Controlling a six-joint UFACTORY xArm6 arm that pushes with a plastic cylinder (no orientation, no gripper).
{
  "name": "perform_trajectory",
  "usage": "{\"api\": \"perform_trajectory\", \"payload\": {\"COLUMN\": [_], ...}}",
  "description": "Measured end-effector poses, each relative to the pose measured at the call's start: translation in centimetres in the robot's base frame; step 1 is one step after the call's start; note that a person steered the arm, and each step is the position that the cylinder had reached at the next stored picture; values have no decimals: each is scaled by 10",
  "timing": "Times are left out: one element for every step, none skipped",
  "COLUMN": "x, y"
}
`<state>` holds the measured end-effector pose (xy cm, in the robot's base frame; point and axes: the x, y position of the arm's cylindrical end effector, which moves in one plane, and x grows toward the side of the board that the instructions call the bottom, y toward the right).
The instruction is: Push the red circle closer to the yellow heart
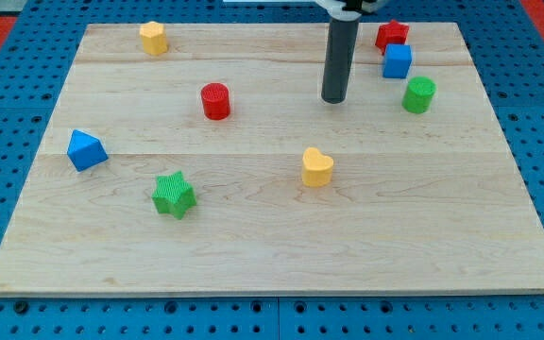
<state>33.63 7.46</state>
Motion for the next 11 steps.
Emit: {"api": "perform_trajectory", "payload": {"x": [-31, -53, -61, -53, -34, -1, 12, 22, 38, 44, 51], "y": [-27, -78, -136, -161, -172, -174, -174, -174, -160, -148, -140]}}
